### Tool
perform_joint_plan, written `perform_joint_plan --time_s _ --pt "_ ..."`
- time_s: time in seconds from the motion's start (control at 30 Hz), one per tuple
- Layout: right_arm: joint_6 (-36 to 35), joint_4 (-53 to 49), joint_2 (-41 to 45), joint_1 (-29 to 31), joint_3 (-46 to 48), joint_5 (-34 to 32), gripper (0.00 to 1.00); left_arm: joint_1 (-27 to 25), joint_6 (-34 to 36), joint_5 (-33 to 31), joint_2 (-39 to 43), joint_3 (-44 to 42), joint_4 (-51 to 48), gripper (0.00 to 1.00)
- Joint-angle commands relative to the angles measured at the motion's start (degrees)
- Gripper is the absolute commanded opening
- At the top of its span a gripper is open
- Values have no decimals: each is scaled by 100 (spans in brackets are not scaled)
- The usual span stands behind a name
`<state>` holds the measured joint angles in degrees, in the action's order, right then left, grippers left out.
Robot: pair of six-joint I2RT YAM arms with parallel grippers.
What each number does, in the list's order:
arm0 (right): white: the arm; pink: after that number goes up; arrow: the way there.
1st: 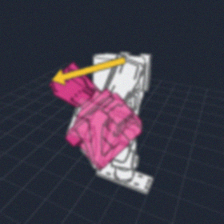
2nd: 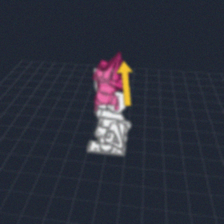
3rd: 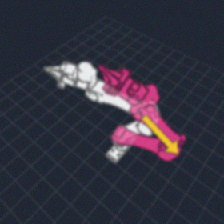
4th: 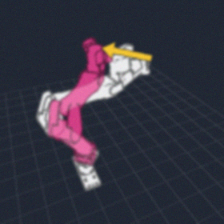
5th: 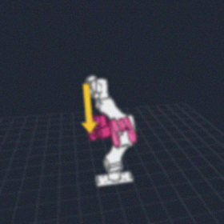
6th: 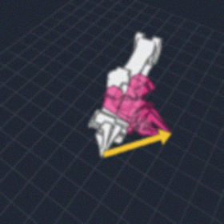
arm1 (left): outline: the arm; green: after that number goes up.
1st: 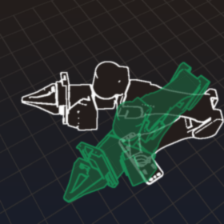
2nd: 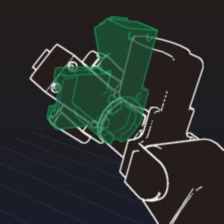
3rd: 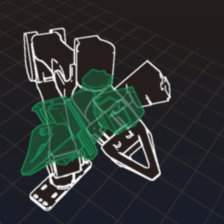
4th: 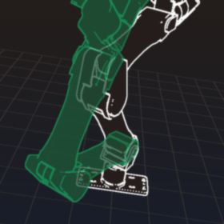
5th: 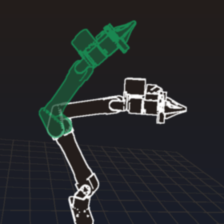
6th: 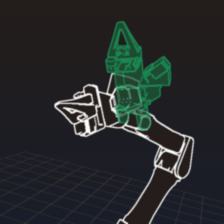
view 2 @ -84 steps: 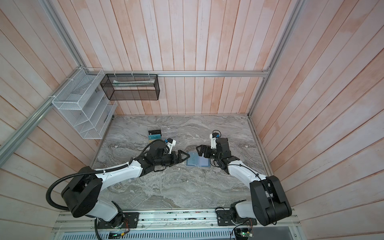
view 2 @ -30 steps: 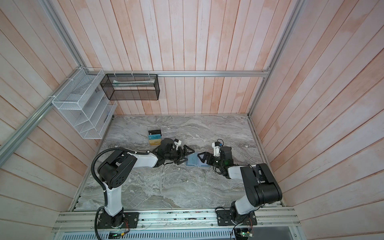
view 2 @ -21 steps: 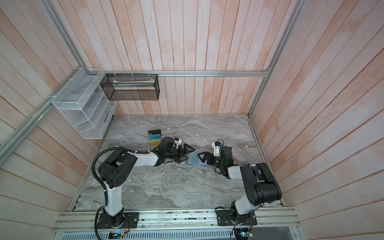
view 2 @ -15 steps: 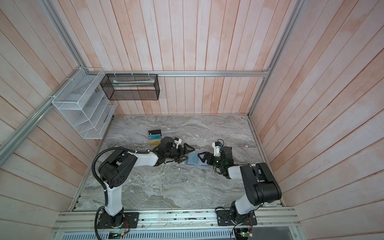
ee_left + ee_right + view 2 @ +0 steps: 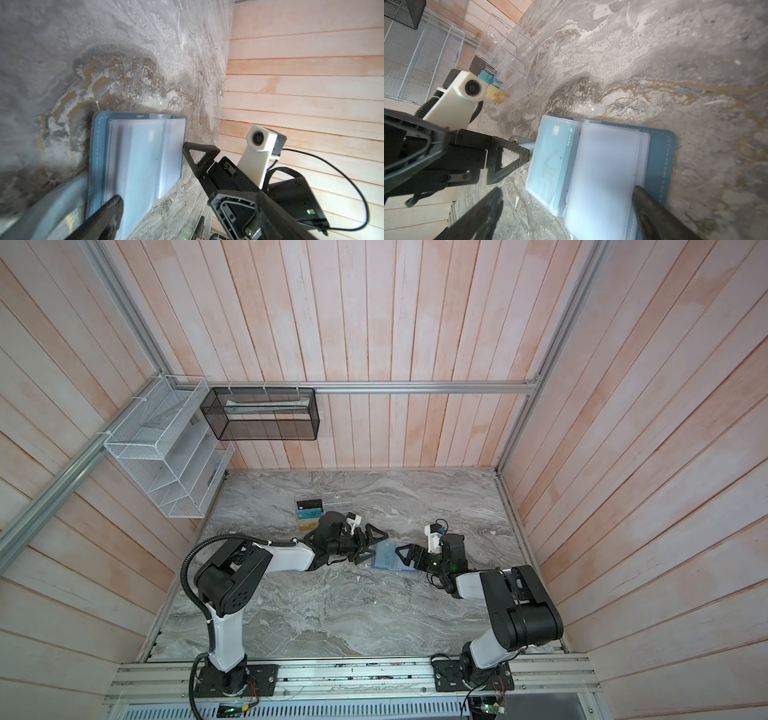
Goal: Take the credit cards out of the card holder
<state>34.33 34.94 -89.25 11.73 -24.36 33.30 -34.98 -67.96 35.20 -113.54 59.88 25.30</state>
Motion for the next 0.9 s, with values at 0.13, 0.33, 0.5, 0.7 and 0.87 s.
perform_joint_plan --time_s 0.13,0.33,0.5,0.7,0.87 --pt "-14 -213 -161 -21 107 62 98 86 73 100 238 41 48 100" --pt "4 -170 -169 -21 112 76 98 30 49 145 -25 207 54 100" --pt "-18 -173 -162 -21 127 74 98 -17 54 180 -244 338 17 100" --pt "-22 -167 -149 -22 121 84 98 -9 117 123 -357 340 -43 100" --pt "-14 -133 -161 -32 135 97 98 0 117 84 -423 297 -38 100"
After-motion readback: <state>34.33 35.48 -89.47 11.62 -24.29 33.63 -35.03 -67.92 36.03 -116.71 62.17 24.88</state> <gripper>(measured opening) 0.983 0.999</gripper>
